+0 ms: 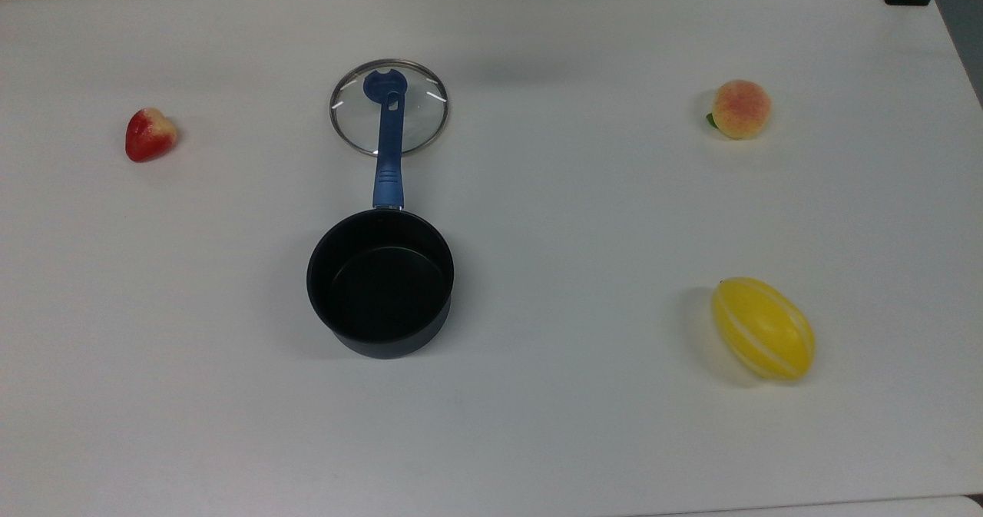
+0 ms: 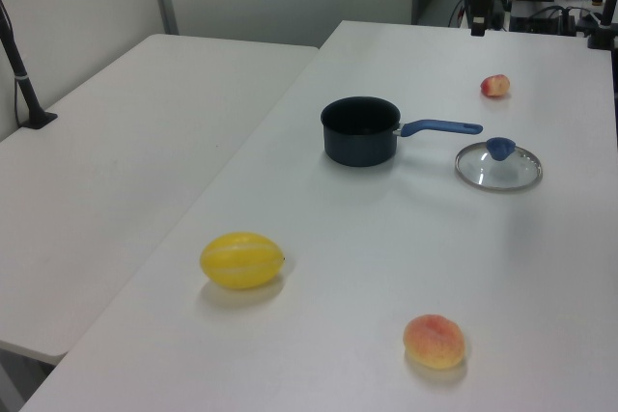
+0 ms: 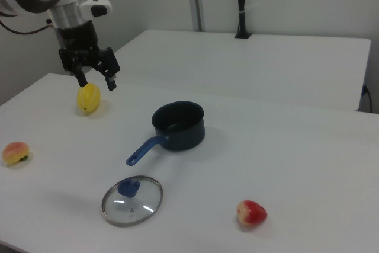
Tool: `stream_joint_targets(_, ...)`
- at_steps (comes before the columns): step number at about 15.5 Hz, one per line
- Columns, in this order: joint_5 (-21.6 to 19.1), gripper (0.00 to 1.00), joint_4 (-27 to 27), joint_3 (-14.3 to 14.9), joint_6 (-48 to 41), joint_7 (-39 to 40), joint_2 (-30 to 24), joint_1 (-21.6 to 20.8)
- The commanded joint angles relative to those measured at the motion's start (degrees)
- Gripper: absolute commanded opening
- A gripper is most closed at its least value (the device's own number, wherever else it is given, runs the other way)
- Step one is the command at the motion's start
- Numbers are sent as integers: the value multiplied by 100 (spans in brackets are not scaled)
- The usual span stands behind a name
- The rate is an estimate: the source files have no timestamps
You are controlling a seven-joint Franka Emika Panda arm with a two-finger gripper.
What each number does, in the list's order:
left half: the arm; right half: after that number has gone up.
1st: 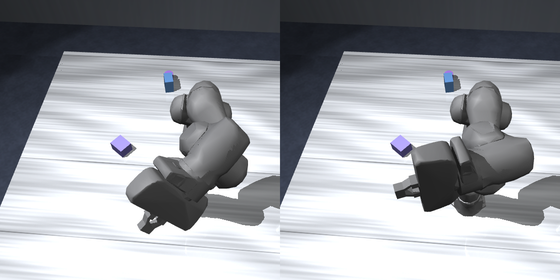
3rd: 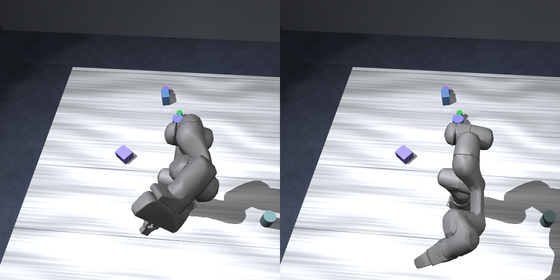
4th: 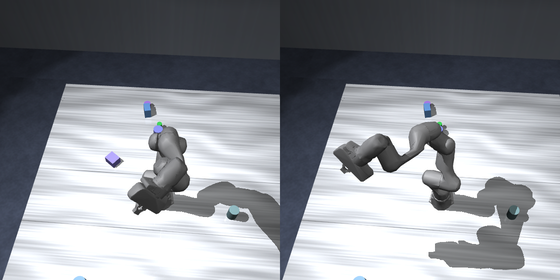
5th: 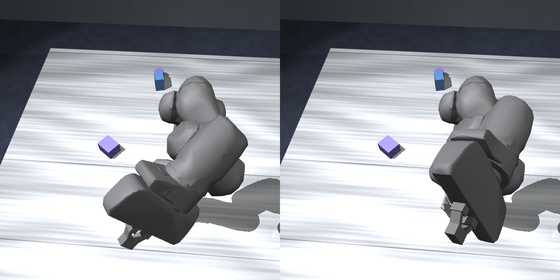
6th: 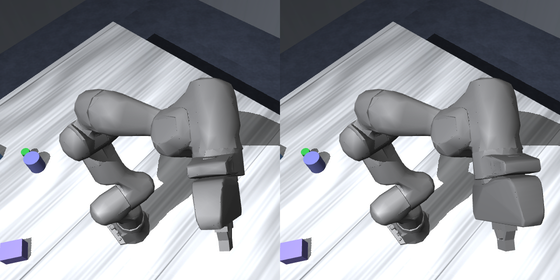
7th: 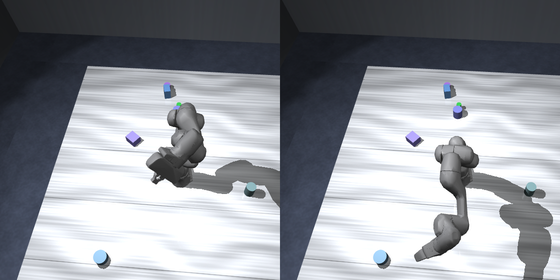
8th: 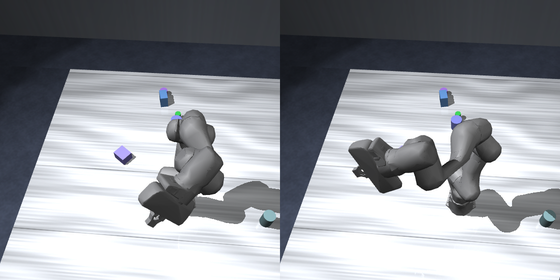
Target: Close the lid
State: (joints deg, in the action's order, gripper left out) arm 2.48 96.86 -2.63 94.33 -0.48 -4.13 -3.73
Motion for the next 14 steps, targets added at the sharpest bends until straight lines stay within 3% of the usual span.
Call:
stream_joint_targets(1,-116,100,78,96,-2,127,-106,-31)
stream_joint_targets(14,-99,100,525,96,-283,232,-141,-22)
